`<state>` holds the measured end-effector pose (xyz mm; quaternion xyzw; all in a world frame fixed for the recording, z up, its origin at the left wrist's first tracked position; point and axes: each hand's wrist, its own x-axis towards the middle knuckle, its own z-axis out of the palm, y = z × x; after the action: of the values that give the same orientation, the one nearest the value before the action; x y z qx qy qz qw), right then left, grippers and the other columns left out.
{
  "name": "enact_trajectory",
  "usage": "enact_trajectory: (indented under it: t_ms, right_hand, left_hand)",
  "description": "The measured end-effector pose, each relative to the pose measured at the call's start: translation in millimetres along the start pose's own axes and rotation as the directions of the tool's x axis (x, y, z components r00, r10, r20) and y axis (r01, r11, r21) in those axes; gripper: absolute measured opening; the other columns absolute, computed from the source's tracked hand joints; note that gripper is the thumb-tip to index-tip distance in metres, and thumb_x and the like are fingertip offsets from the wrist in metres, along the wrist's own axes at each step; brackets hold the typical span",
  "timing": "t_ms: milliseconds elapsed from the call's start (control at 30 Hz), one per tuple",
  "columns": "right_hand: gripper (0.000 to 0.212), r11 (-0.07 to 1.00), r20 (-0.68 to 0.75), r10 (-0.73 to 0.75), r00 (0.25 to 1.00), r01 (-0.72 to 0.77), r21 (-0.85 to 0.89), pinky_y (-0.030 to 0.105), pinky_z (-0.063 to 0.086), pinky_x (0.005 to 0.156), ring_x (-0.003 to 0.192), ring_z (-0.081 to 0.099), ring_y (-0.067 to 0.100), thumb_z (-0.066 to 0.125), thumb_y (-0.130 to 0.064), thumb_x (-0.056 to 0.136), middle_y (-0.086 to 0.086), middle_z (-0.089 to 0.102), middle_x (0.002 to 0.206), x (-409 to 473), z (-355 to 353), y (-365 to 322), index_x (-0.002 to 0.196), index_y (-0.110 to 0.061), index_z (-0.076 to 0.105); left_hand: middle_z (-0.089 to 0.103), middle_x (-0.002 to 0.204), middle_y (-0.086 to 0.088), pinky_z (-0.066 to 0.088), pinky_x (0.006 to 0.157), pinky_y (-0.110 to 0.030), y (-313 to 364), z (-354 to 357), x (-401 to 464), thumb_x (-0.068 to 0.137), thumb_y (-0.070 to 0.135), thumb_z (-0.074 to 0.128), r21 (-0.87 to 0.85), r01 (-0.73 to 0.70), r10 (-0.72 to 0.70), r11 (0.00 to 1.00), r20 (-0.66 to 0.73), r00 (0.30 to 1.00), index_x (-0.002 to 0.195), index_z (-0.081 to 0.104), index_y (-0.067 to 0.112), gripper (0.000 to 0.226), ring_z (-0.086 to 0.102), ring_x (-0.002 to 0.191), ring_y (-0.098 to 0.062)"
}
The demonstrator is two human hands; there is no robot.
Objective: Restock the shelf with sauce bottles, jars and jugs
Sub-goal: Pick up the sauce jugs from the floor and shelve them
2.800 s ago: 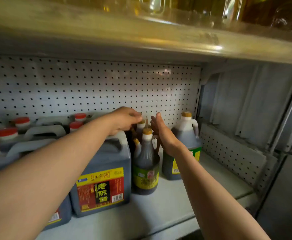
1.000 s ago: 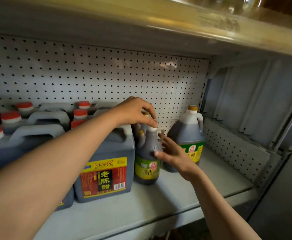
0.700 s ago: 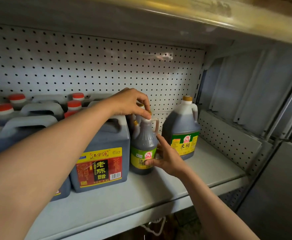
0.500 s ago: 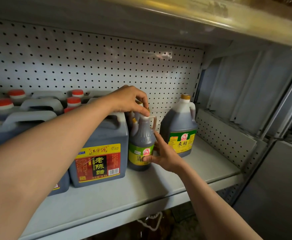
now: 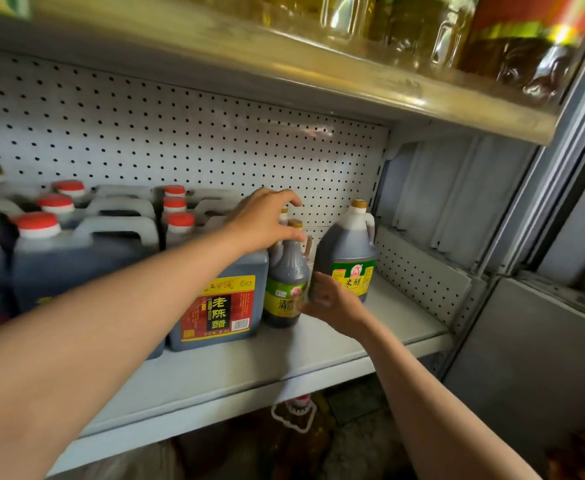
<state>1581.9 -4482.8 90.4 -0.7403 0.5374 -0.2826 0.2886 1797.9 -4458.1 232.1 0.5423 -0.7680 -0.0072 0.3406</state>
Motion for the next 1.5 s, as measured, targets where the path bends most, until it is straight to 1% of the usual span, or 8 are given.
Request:
enact_trajectory:
  t_ms: [100,300,500,733,833,1100,1233,1500]
  right_hand:
    - [0.071,0.990,-0.084,0.028,0.996,-0.039,-0.136,0.039,0.051,0.101,0.120,0.062,0.022,0.084,-0.026,0.081,0.003,0.063,0.129,-36.7,1.1,-32.9,0.140,-0.009,0.051]
    - [0.089,0.953,-0.146,0.155,0.977,-0.187,-0.237,0.041,0.045,0.107,0.136,0.049,0.029,0.083,-0.041,0.080,0.010,0.048,0.151,-103.6,26.4,-60.8,0.152,-0.014,0.038]
    - [0.089,0.902,-0.141,0.276,0.951,-0.307,-0.302,0.039,0.042,0.110,0.137,0.048,0.028,0.089,-0.032,0.075,0.017,0.049,0.149,-170.6,85.5,-110.5,0.149,-0.015,0.043]
    - [0.088,0.817,-0.061,0.279,0.958,-0.270,-0.509,0.032,0.043,0.098,0.127,0.052,0.030,0.086,-0.042,0.075,0.014,0.052,0.140,-224.8,161.3,-162.9,0.150,-0.023,0.041]
    - [0.091,0.797,-0.028,0.289,0.957,-0.257,-0.547,0.027,0.038,0.094,0.129,0.049,0.029,0.085,-0.044,0.076,0.011,0.048,0.142,-239.2,173.6,-166.2,0.152,-0.026,0.037]
    - [0.090,0.797,-0.015,0.320,0.947,-0.278,-0.536,0.032,0.042,0.102,0.132,0.048,0.027,0.082,-0.042,0.080,0.009,0.046,0.147,-243.5,179.4,-144.8,0.155,-0.027,0.034]
    - [0.094,0.781,-0.048,0.369,0.928,-0.338,-0.525,0.035,0.044,0.103,0.129,0.051,0.029,0.083,-0.048,0.075,0.010,0.050,0.142,-245.1,174.4,-118.9,0.154,-0.029,0.035]
    - [0.095,0.754,-0.083,0.483,0.872,-0.463,-0.466,0.036,0.044,0.104,0.132,0.047,0.028,0.083,-0.047,0.076,0.009,0.048,0.145,-300.7,193.8,-96.5,0.154,-0.029,0.032]
  left_hand:
    - [0.060,0.122,-0.004,0.047,0.090,-0.036,2.0,2.5,-35.6,0.070,0.045,0.084,-0.047,0.015,-0.015,0.999,-0.019,1.000,0.124,0.058,0.032,0.062,0.054,0.112,-0.025]
    - [0.056,0.128,-0.006,0.044,0.087,-0.033,-11.8,3.8,-119.4,0.071,0.036,0.085,-0.137,0.039,-0.018,0.990,0.150,0.988,0.129,0.054,0.027,0.066,0.054,0.116,-0.027]
    - [0.047,0.129,-0.012,0.041,0.096,-0.032,-62.8,-25.3,-233.7,0.071,0.038,0.085,-0.140,0.130,-0.074,0.982,0.351,0.933,0.131,0.053,0.027,0.069,0.051,0.119,-0.030]
    - [0.046,0.129,-0.010,0.044,0.098,-0.039,-116.5,-49.6,-319.9,0.076,0.036,0.081,-0.115,0.179,-0.114,0.977,0.425,0.898,0.127,0.053,0.027,0.059,0.047,0.121,-0.030]
    - [0.046,0.126,-0.009,0.043,0.090,-0.036,-122.5,-52.4,-334.6,0.079,0.036,0.079,-0.106,0.179,-0.119,0.978,0.420,0.900,0.126,0.052,0.027,0.055,0.047,0.118,-0.028]
    - [0.049,0.126,-0.003,0.041,0.078,-0.029,-115.5,-31.3,-330.1,0.084,0.031,0.076,-0.177,0.175,-0.095,0.968,0.390,0.916,0.121,0.053,0.029,0.043,0.050,0.115,-0.022]
    - [0.051,0.119,0.000,0.051,0.086,-0.039,-98.8,-10.6,-322.7,0.080,0.034,0.078,-0.232,0.150,-0.023,0.961,0.474,0.880,0.116,0.056,0.033,0.042,0.057,0.105,-0.024]
    - [0.047,0.131,-0.007,0.047,0.099,-0.040,-96.2,18.6,-354.3,0.079,0.035,0.080,-0.150,0.095,0.028,0.984,0.663,0.748,0.132,0.049,0.029,0.062,0.049,0.120,-0.027]
